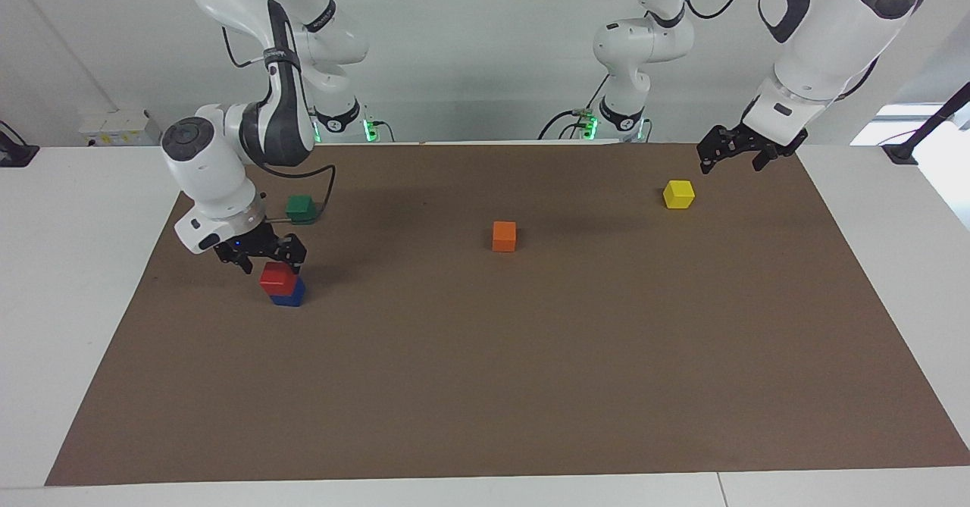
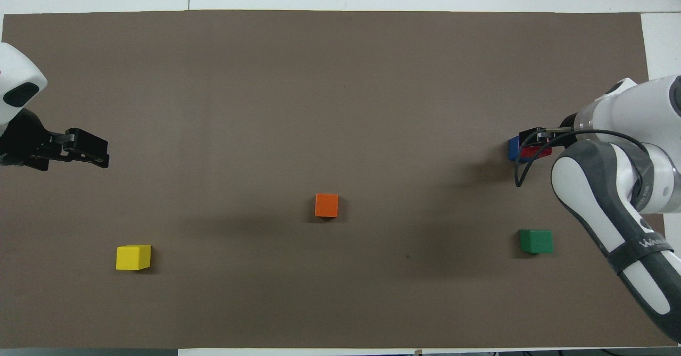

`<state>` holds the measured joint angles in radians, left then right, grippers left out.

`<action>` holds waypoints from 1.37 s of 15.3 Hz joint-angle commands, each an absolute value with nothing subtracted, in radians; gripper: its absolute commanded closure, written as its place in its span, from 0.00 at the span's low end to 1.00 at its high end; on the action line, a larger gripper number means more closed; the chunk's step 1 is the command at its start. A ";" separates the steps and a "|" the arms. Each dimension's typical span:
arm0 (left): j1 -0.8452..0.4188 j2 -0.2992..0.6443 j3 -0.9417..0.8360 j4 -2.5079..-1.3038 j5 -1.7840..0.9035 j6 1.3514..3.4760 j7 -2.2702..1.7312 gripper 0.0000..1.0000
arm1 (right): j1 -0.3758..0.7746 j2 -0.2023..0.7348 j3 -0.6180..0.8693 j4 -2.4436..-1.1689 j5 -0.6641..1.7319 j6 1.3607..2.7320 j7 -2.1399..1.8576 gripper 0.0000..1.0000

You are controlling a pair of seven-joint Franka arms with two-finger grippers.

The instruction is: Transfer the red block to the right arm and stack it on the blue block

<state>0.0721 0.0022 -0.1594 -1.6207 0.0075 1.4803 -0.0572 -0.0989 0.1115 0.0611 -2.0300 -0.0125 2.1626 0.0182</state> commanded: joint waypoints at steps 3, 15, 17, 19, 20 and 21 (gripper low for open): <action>0.071 -0.015 -0.155 -1.635 0.023 1.489 -0.052 0.00 | -0.098 0.023 0.071 -1.936 -0.006 1.930 0.029 0.00; 0.071 -0.015 -0.155 -1.635 0.023 1.489 -0.052 0.00 | -0.106 -0.094 0.066 -1.743 0.009 1.595 -0.001 0.00; 0.071 -0.015 -0.156 -1.635 0.023 1.489 -0.052 0.00 | -0.109 -0.091 0.064 -1.743 0.000 1.632 -0.020 0.00; 0.071 -0.015 -0.155 -1.635 0.023 1.489 -0.052 0.00 | -0.113 -0.091 0.063 -1.743 -0.002 1.634 -0.021 0.00; 0.071 -0.015 -0.156 -1.635 0.023 1.489 -0.052 0.00 | -0.114 -0.091 0.063 -1.743 -0.002 1.634 -0.020 0.00; 0.071 -0.015 -0.156 -1.635 0.023 1.489 -0.052 0.00 | -0.115 -0.091 0.063 -1.743 0.000 1.635 -0.018 0.00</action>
